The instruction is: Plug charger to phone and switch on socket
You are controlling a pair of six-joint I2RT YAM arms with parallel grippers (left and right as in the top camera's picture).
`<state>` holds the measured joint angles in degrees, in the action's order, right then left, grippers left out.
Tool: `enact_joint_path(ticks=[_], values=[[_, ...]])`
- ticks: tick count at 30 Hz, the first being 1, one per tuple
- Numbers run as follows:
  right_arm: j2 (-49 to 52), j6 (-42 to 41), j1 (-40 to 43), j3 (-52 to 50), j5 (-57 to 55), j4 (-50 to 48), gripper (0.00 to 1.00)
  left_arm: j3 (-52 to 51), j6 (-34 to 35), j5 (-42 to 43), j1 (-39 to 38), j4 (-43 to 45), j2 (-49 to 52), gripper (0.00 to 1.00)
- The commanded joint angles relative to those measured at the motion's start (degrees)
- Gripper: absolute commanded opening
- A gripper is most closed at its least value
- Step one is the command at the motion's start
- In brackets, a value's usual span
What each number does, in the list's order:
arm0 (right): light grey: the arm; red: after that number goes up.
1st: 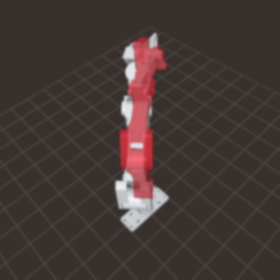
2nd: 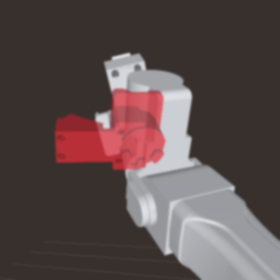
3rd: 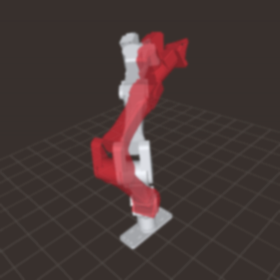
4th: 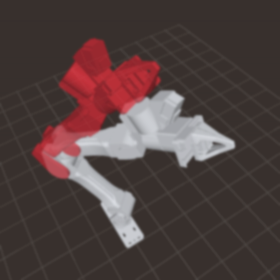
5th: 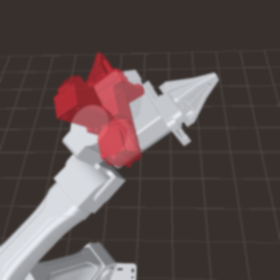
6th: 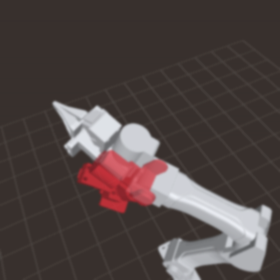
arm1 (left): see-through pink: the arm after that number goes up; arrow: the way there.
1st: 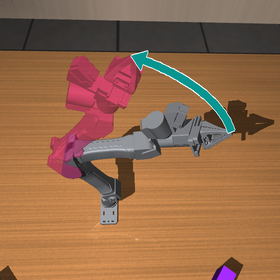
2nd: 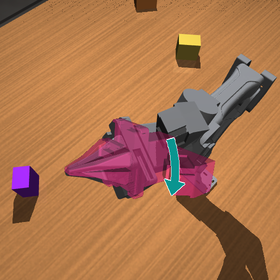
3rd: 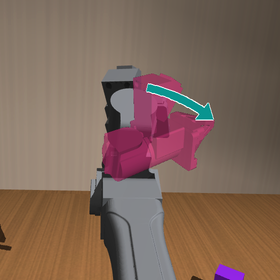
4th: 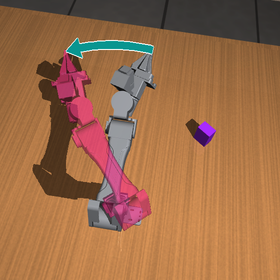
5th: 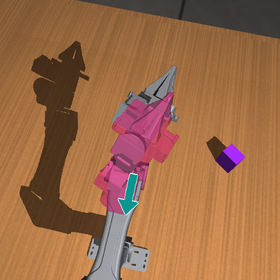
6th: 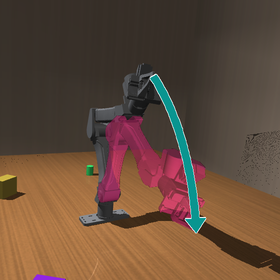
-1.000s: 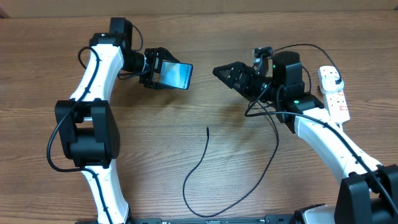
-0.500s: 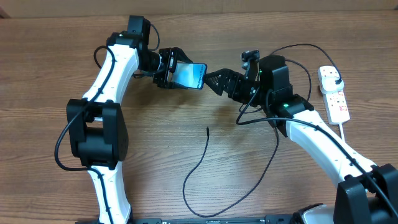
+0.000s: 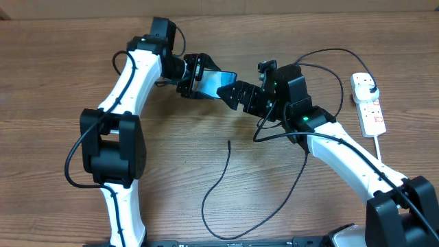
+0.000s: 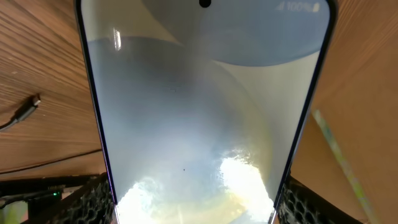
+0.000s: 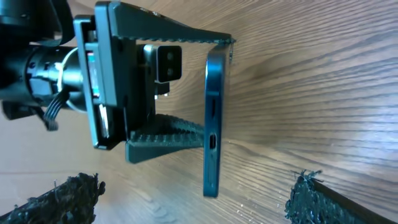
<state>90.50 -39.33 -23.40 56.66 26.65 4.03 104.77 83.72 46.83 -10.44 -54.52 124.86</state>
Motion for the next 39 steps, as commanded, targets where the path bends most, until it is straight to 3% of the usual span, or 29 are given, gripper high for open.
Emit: enact_joint_path(ticks=[1,22,25,36,39], values=[[0.22,0.42,-0.24,1.46,-3.17,0.79,0.95,1.95,0.70,1.03,-1.42,1.16,0.15,0.04],[0.24,0.83,-0.22,1.44,-9.51,2.56,0.93,1.95,-6.01,0.81,-5.42,5.29,0.15,0.04],[0.24,0.90,-0.22,1.44,-10.19,2.60,0.88,1.95,-6.19,0.85,-5.79,5.29,0.15,0.04],[0.28,2.34,-0.22,1.44,-13.03,2.67,0.85,1.95,-5.90,1.20,-7.74,5.33,0.15,0.04],[0.28,2.34,-0.22,1.44,-13.20,2.69,0.77,1.95,-5.92,1.22,-8.09,5.33,0.15,0.04]])
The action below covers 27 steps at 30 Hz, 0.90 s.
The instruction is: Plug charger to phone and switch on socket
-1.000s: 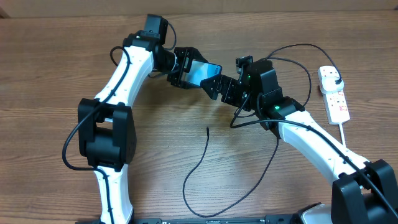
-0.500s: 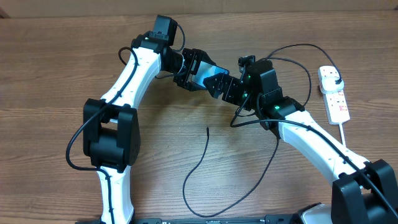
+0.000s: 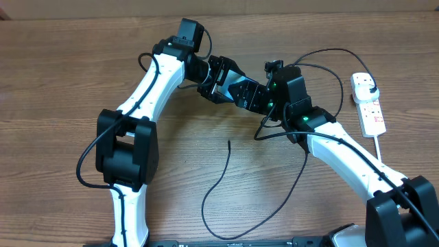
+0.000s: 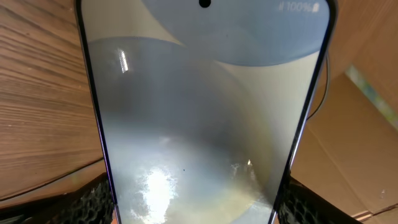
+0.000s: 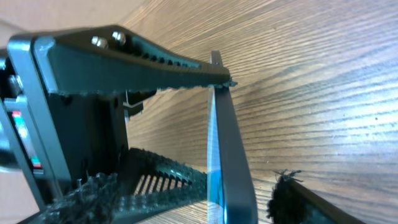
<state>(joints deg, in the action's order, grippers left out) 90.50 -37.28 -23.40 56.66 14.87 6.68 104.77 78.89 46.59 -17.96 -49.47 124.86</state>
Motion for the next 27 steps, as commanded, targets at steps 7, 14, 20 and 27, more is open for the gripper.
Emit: enact_joint_path(ticks=[7,14,20,27], values=[[0.28,0.31,-0.22,1.44,-2.47,0.13,0.66,1.95,-1.09,2.60,-0.72,0.48,0.15,0.04],[0.28,0.31,-0.22,1.44,-2.45,0.13,0.56,1.95,-1.11,4.04,-0.90,1.18,0.15,0.04],[0.28,0.31,-0.22,1.42,-2.47,0.11,0.52,1.95,-1.11,4.42,-1.20,1.55,0.15,0.04],[0.28,0.31,-0.22,1.42,-2.91,0.13,0.49,1.95,-1.11,4.24,-1.66,1.60,0.15,0.04]])
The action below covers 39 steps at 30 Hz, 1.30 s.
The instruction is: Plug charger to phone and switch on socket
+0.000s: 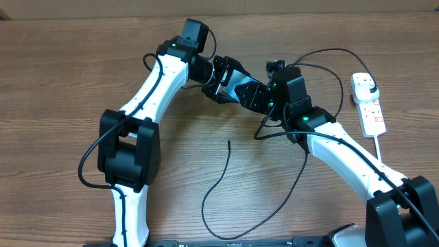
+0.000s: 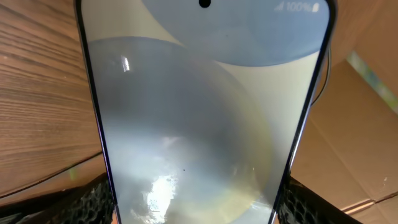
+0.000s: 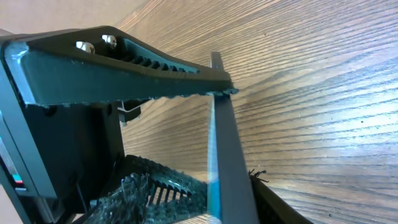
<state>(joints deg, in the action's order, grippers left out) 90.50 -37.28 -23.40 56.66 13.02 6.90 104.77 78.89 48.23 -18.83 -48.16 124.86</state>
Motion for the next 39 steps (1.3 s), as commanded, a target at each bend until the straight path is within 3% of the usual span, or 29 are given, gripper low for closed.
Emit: enact_joint_path(ticks=[1,8,17,36,39], values=[[0.28,0.28,-0.22,1.42,-1.05,-0.11,0.49,1.95,-1.11,2.60,-0.83,0.31,0.15,0.04],[0.28,0.31,-0.22,1.44,-1.05,-0.11,0.45,1.95,-1.14,2.64,-1.14,0.46,0.15,0.04],[0.28,0.31,-0.22,1.42,-1.05,-0.09,0.25,1.95,-1.14,2.71,-1.14,0.46,0.15,0.05],[0.28,0.31,-0.22,1.42,-1.05,-0.09,0.10,1.95,-1.18,2.82,-1.25,0.46,0.15,0.04],[0.28,0.28,-0.22,1.42,-1.03,-0.09,0.04,1.95,-1.42,2.82,-1.25,0.46,0.15,0.04]])
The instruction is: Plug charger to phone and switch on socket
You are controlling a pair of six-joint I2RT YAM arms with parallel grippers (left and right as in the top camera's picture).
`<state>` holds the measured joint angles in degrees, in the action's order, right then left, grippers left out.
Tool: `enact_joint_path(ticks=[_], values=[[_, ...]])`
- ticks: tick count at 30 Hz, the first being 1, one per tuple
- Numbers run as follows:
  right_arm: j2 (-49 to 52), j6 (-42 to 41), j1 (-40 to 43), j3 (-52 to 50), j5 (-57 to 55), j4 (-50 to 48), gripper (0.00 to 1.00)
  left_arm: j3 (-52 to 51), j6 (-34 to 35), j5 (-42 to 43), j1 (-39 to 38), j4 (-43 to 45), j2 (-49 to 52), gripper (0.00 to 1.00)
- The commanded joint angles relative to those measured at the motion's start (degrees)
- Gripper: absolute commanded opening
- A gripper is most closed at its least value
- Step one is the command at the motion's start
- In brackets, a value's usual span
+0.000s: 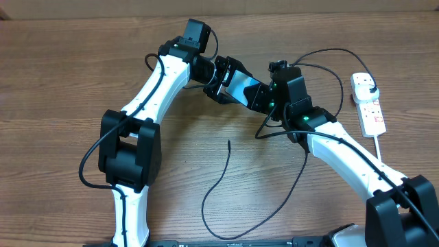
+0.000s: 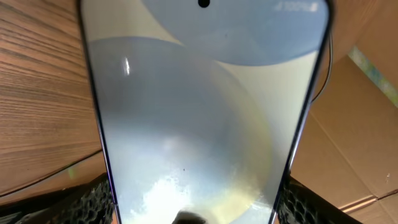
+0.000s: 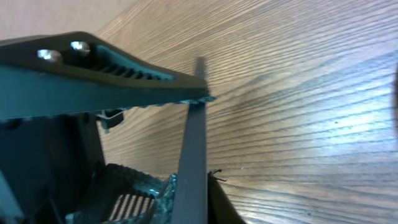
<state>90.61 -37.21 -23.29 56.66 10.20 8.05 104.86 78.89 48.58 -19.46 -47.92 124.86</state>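
Observation:
The phone (image 2: 199, 106) fills the left wrist view, screen lit, with my left gripper (image 2: 196, 202) shut on its two long sides. Overhead, the phone (image 1: 238, 85) hangs above the table between my left gripper (image 1: 221, 74) and my right gripper (image 1: 255, 96). In the right wrist view the phone (image 3: 194, 149) shows edge-on, and my right gripper (image 3: 193, 202) is shut on its lower end, fingers touching both faces. The black charger cable's free end (image 1: 228, 142) lies on the table below. The white socket strip (image 1: 368, 104) lies at the far right; its switch is too small to read.
The cable (image 1: 212, 189) loops toward the table's front edge and back toward the right arm. Another black lead (image 1: 322, 51) arcs behind the right arm toward the plug (image 1: 364, 83) in the strip. A left finger (image 3: 106, 68) crosses the top of the right wrist view.
My right fingers, then standing a little apart on either side of the phone's edge, now press against it. Both arms and the phone have hardly shifted.
First my left gripper held the phone left of my open right gripper, port end facing it. Then the left arm had brought the phone between the right fingers. It sat deeper between them after that, and now the right gripper is shut on it too.

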Motion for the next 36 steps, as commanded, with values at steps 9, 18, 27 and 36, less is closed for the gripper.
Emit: enact_joint_path(ticks=[9,18,27,36], values=[[0.17,0.22,-0.24,1.42,1.77,-1.27,0.04,1.86,-3.28,2.19,-0.52,0.20,0.15,0.37],[0.17,-1.25,4.04,1.44,1.40,-1.36,0.04,1.86,-8.07,4.00,1.97,0.22,0.15,1.00],[0.17,-16.96,12.66,1.44,7.54,-6.95,0.04,1.88,-19.02,11.52,8.94,1.90,0.15,1.00],[0.17,-42.82,13.81,1.44,9.44,-12.92,0.04,1.88,-14.91,10.38,10.86,8.90,0.07,1.00]])
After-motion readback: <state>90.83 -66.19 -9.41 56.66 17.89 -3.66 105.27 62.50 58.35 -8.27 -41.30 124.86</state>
